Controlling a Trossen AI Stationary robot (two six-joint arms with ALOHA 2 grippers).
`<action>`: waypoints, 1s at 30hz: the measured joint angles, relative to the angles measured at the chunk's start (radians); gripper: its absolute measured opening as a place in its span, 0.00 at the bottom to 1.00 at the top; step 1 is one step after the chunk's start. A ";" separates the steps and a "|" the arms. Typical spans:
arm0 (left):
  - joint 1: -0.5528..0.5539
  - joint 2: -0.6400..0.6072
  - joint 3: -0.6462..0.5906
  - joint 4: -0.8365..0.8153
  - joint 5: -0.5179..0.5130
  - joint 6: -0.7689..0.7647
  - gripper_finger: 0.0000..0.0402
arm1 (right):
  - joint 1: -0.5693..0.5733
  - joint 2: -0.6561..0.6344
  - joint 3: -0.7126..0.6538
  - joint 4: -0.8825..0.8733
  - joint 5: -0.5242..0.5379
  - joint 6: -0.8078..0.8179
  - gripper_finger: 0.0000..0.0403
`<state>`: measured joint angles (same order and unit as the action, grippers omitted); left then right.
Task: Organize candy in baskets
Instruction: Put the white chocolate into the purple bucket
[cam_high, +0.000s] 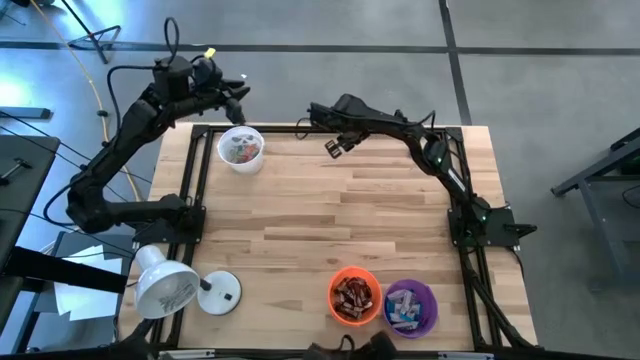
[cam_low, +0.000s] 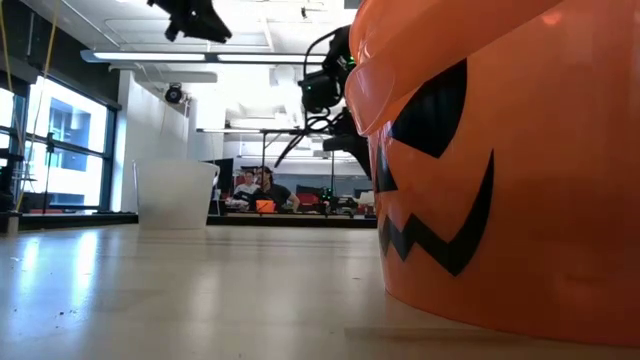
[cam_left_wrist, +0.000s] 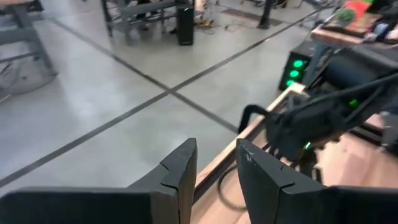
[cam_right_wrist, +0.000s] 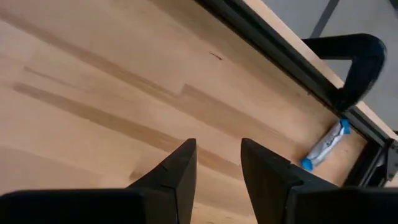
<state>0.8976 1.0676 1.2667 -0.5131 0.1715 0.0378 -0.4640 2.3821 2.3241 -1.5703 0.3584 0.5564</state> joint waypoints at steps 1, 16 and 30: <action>0.016 0.000 0.000 -0.010 0.000 0.002 0.25 | -0.007 0.000 0.000 0.000 -0.003 -0.006 0.30; 0.194 -0.028 0.000 -0.174 0.002 0.020 0.25 | -0.064 -0.006 0.000 0.000 -0.155 -0.116 0.30; 0.235 -0.117 0.000 -0.193 0.007 0.020 0.25 | -0.081 -0.267 0.001 -0.001 -0.155 -0.093 0.30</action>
<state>1.1321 0.9503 1.2671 -0.7059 0.1786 0.0574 -0.5453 2.1151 2.3252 -1.5713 0.2030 0.4637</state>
